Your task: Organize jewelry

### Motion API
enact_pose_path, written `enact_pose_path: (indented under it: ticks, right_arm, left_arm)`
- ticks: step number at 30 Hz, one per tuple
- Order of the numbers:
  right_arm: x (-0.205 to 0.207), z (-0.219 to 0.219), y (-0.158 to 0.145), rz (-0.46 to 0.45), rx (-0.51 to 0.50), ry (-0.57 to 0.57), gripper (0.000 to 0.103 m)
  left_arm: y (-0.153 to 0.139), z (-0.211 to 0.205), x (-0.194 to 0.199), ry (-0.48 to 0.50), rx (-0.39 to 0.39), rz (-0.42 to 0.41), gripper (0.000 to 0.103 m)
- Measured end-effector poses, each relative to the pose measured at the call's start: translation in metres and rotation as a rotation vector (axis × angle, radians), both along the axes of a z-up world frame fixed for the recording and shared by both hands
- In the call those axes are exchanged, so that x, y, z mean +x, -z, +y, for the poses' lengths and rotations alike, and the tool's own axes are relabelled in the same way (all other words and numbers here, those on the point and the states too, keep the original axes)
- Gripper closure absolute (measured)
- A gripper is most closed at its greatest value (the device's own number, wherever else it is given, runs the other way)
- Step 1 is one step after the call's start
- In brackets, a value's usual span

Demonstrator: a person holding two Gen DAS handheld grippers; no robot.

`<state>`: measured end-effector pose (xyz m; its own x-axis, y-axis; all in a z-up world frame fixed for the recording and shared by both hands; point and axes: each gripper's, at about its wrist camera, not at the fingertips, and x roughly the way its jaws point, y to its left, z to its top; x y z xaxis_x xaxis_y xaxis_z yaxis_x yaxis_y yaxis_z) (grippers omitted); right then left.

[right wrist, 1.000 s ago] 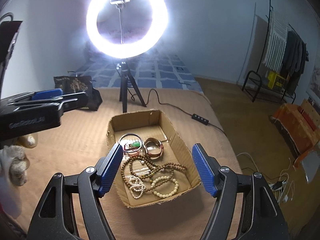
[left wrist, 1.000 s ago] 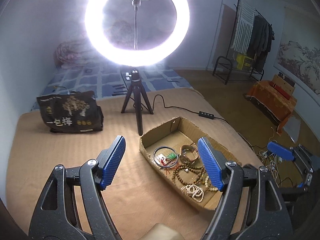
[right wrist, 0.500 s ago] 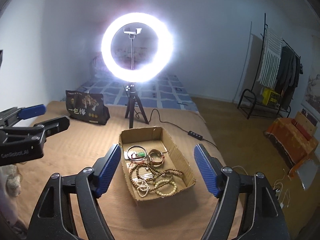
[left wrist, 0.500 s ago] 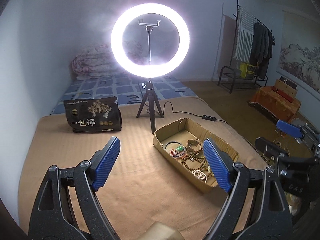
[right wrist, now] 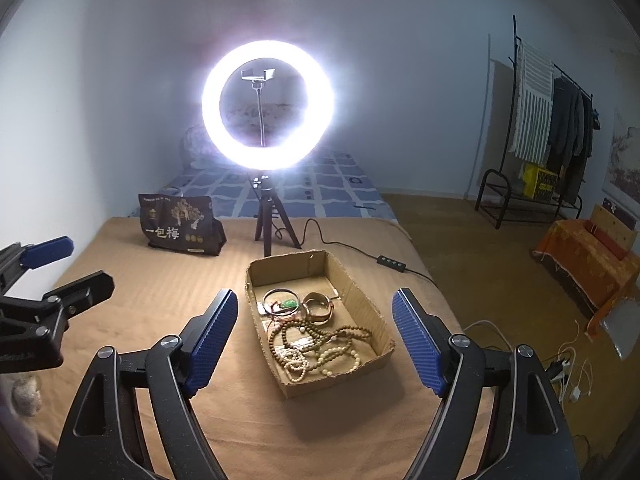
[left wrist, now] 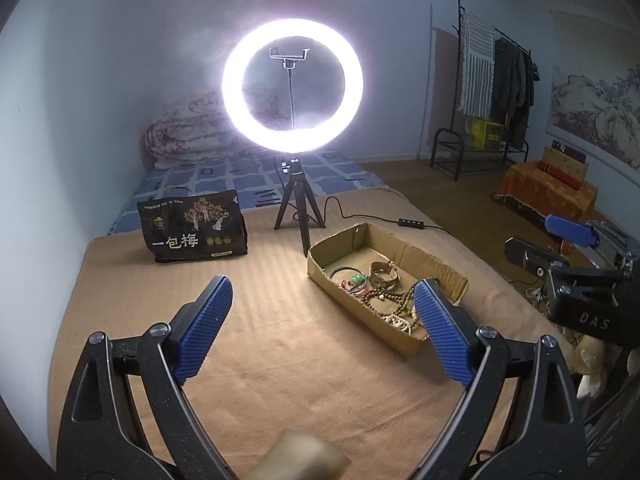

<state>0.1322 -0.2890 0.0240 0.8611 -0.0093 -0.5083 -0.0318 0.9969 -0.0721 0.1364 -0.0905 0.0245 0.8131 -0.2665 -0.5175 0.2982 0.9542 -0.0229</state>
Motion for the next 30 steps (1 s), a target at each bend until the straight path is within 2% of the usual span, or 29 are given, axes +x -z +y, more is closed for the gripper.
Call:
enact_pose_path:
  ticks: [2, 7, 19, 30]
  right_arm:
    - [-0.002, 0.000, 0.001, -0.001, 0.005, -0.003, 0.023]
    - [-0.002, -0.001, 0.007, 0.009, -0.004, 0.003, 0.023]
    - [0.004, 0.002, 0.024, 0.062, -0.026, 0.001, 0.023]
    - [0.005, 0.001, 0.025, 0.072, -0.028, 0.012, 0.023]
  left_arm:
    - [-0.002, 0.001, -0.006, -0.007, -0.002, -0.012, 0.000]
    - [-0.004, 0.002, -0.016, -0.026, 0.014, -0.038, 0.000]
    - [0.002, 0.004, -0.020, -0.048, 0.039, -0.040, 0.000]
    - [0.005, 0.000, -0.021, -0.031, 0.048, -0.027, 0.000]
